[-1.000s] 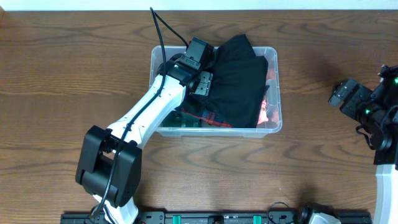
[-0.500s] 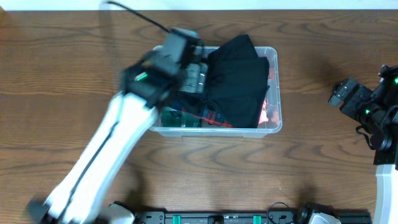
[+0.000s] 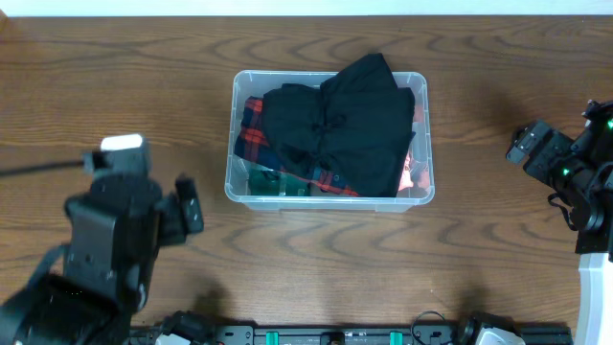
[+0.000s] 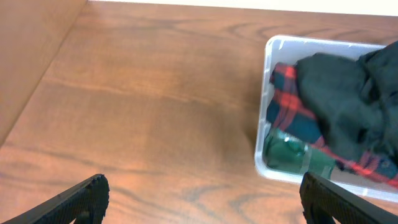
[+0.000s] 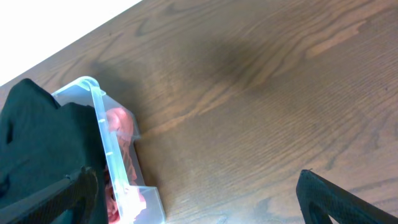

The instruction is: Pack container

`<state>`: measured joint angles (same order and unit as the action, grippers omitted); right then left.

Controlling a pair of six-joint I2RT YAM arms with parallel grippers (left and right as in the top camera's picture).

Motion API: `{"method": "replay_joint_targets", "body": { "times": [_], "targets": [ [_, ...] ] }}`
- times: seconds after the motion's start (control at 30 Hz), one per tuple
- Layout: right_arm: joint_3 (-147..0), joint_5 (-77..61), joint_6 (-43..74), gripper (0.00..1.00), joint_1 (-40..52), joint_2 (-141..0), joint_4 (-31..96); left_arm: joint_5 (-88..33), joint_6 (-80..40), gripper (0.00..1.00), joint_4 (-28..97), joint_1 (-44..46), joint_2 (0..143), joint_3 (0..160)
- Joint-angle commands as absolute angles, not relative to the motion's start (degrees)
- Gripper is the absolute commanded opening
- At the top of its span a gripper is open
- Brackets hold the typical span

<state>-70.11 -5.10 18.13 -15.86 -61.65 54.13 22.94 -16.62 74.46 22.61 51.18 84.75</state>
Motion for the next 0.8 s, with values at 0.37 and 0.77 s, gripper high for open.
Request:
{"method": "replay_joint_targets", "body": {
  "times": [0.37, 0.77],
  "targets": [
    [-70.48, -4.69, 17.08, 0.99, -16.10, -61.49, 54.08, 23.68, -18.81, 0.98, 84.12, 22.31, 45.98, 82.24],
    [-70.48, -4.69, 17.08, 0.99, -16.10, -61.49, 54.08, 20.97, -18.33, 0.98, 62.08, 9.96, 36.10, 67.44]
  ]
}}
